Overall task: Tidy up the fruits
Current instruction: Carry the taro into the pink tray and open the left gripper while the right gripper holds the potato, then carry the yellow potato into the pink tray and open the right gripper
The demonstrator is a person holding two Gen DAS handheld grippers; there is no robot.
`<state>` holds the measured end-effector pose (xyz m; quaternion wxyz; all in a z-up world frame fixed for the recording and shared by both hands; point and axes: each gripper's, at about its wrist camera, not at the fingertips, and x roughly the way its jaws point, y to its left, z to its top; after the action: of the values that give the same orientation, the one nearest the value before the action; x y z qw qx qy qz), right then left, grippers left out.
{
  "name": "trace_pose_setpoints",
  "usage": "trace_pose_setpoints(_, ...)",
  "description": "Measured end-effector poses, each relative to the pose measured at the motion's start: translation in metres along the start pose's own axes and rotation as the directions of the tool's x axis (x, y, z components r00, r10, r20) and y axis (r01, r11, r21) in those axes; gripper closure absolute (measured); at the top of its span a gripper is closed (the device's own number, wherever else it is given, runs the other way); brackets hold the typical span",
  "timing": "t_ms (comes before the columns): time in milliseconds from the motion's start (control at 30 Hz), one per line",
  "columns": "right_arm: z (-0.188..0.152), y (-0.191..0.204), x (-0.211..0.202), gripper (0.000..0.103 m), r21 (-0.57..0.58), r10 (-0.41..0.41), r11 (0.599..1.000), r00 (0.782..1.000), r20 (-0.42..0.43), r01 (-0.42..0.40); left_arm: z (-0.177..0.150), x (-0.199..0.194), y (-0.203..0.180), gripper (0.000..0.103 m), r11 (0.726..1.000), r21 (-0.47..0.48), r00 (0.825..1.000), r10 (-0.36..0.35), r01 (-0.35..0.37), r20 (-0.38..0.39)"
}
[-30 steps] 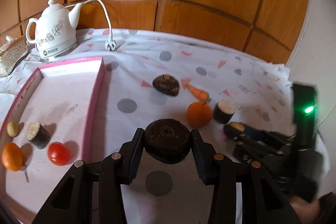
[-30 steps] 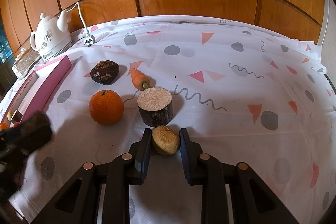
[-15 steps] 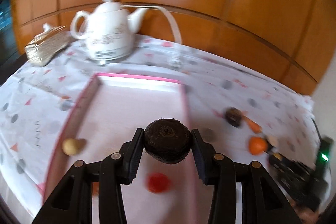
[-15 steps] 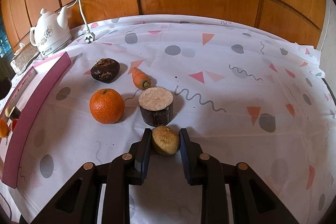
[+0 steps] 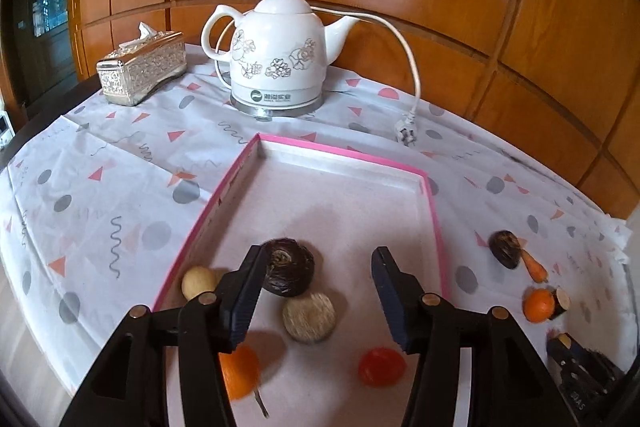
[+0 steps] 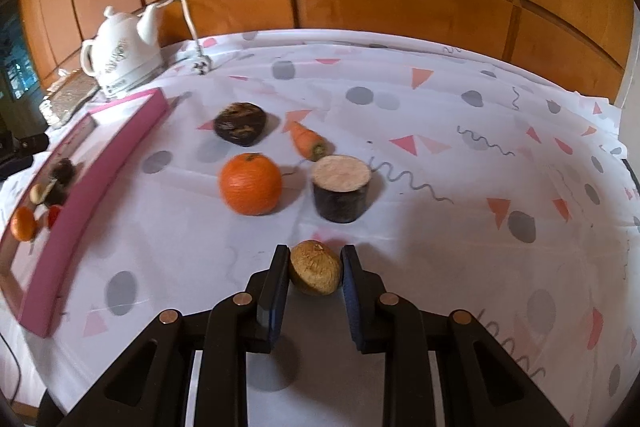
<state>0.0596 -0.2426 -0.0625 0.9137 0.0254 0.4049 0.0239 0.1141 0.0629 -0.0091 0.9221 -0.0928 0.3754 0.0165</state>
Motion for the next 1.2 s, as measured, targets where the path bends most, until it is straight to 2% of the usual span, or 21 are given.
trace_pose_setpoints(100,0.001,0.011,-0.008,0.077,-0.020,0.043,0.999,0.999,0.009,-0.042,-0.008,-0.010,-0.003,0.044,1.000,0.006,1.000,-0.011,0.011,0.011)
trace_pose_setpoints(300,0.006,0.045,-0.023,0.077,-0.077,0.172,0.982,0.985,0.016,-0.170,-0.025,-0.020,-0.007,0.044,1.000,0.021,1.000,-0.013,0.013,0.005)
trace_pose_setpoints(467,0.012,0.080,-0.031,0.077,-0.144,0.285,0.948,0.958,-0.002,-0.283,-0.031,-0.023,-0.002,0.044,1.000,0.014,1.000,-0.006,0.006,-0.002)
trace_pose_setpoints(667,0.015,0.117,-0.035,0.077,-0.202,0.378,0.903,0.925,-0.039,-0.378,-0.034,-0.025,0.009,0.044,1.000,-0.004,1.000,0.013,-0.013,-0.004)
trace_pose_setpoints(933,0.015,0.156,-0.035,0.077,-0.256,0.449,0.852,0.889,-0.089,-0.457,-0.034,-0.028,0.023,0.044,0.999,-0.036,1.000,0.027,-0.027,0.002)
trace_pose_setpoints(1067,0.017,0.171,-0.030,0.077,-0.271,0.458,0.841,0.883,-0.105,-0.469,-0.035,-0.029,0.032,0.044,0.998,-0.058,0.999,0.037,-0.037,-0.002)
trace_pose_setpoints(1200,0.020,0.181,-0.020,0.076,-0.256,0.451,0.846,0.884,-0.122,-0.467,-0.036,-0.029,0.040,0.044,0.996,-0.073,0.999,0.046,-0.047,-0.004)
